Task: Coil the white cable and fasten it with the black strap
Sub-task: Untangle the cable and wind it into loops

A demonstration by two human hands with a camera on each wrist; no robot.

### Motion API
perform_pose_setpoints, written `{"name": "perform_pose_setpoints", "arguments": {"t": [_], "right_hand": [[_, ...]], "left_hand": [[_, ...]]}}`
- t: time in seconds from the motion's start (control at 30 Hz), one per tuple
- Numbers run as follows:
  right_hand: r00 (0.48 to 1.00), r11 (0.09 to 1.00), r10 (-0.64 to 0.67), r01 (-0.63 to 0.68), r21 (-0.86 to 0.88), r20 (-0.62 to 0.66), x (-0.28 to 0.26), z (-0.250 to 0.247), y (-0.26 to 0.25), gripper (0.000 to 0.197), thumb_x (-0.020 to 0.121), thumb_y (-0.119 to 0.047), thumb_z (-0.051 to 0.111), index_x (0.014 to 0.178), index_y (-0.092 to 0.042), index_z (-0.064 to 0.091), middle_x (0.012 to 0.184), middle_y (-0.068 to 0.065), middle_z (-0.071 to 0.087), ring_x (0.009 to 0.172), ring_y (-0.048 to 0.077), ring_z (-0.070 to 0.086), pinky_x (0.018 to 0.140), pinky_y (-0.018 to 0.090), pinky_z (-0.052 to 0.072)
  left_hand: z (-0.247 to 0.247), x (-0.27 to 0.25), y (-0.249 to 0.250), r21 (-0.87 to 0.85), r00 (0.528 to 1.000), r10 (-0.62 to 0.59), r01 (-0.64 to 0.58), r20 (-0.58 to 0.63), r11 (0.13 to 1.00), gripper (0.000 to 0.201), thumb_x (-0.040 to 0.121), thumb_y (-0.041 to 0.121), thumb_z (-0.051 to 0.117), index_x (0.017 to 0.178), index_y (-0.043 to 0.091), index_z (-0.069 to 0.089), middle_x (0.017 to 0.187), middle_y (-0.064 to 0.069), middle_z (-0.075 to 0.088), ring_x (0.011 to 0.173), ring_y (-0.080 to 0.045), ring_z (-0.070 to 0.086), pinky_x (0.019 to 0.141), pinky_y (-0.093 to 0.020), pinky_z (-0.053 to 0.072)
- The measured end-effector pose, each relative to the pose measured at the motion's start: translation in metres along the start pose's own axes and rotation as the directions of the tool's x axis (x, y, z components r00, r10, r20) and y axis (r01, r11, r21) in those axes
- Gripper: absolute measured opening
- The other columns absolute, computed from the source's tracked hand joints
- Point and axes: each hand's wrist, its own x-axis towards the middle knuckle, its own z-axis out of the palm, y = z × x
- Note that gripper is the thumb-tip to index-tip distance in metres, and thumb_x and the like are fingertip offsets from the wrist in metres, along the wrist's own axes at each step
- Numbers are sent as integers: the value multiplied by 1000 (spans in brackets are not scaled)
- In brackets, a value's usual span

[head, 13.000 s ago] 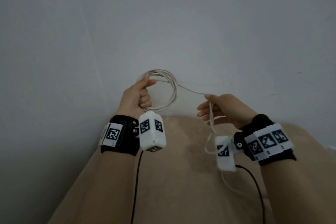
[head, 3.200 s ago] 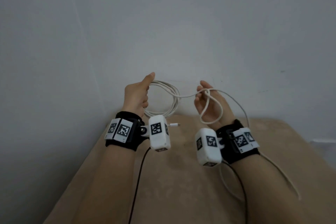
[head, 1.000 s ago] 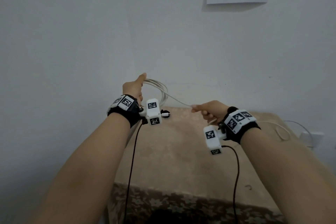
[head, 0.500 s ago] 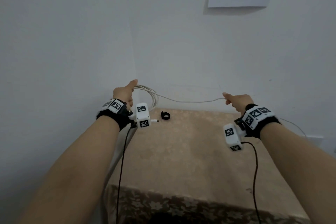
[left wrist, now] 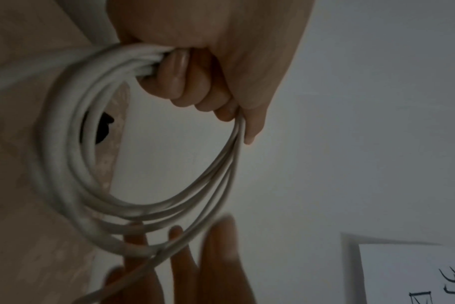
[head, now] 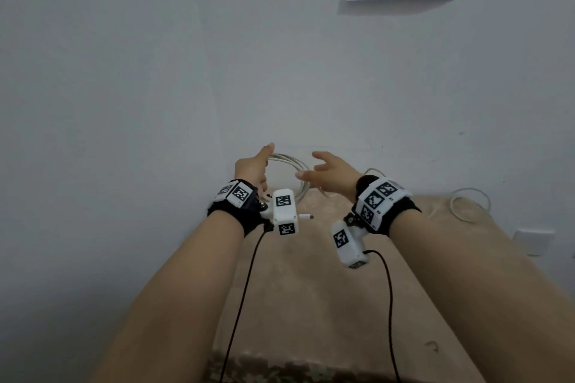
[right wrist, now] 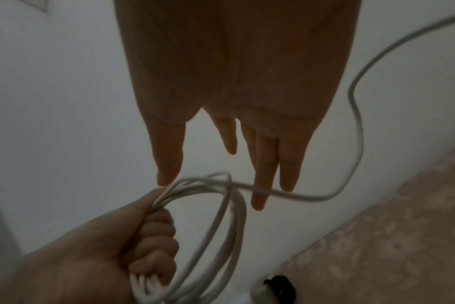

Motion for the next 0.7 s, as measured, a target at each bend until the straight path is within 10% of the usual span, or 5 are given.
{"name": "perform_pose_setpoints", "arguments": {"t": [0.27, 0.5, 0.7], "right_hand": [[970, 994, -95, 105, 33, -224, 22, -4, 48, 35, 93, -42, 53, 88, -11, 67, 77, 2, 74, 48, 16, 59, 55, 23, 44], [954, 898, 0, 132, 419, -298, 36, -14, 81, 40, 96, -44, 47, 94, -13, 72, 77, 0, 75, 62, 4, 62, 52, 19, 40], [974, 872, -28, 133, 472, -223, 60, -23, 88, 37, 97, -36, 49, 90, -9, 74, 56, 1, 60, 50, 14, 56, 56, 24, 44]], "left_hand": [[35, 24, -7, 64, 975, 51, -67, 215, 996, 42, 81, 40, 71, 63, 16, 41, 45, 8, 26, 35, -8, 18, 37, -19, 15], [68, 52, -25, 245, 898, 78, -201, 434, 949, 52, 84, 52, 64, 54, 22, 33, 47, 7, 25, 39, -9, 17, 43, -22, 13], [81, 71, -53, -39, 923, 60, -48, 380, 998, 54, 88, 44, 63, 49, 24, 31, 43, 10, 20, 35, -7, 15, 38, -17, 11]]}}
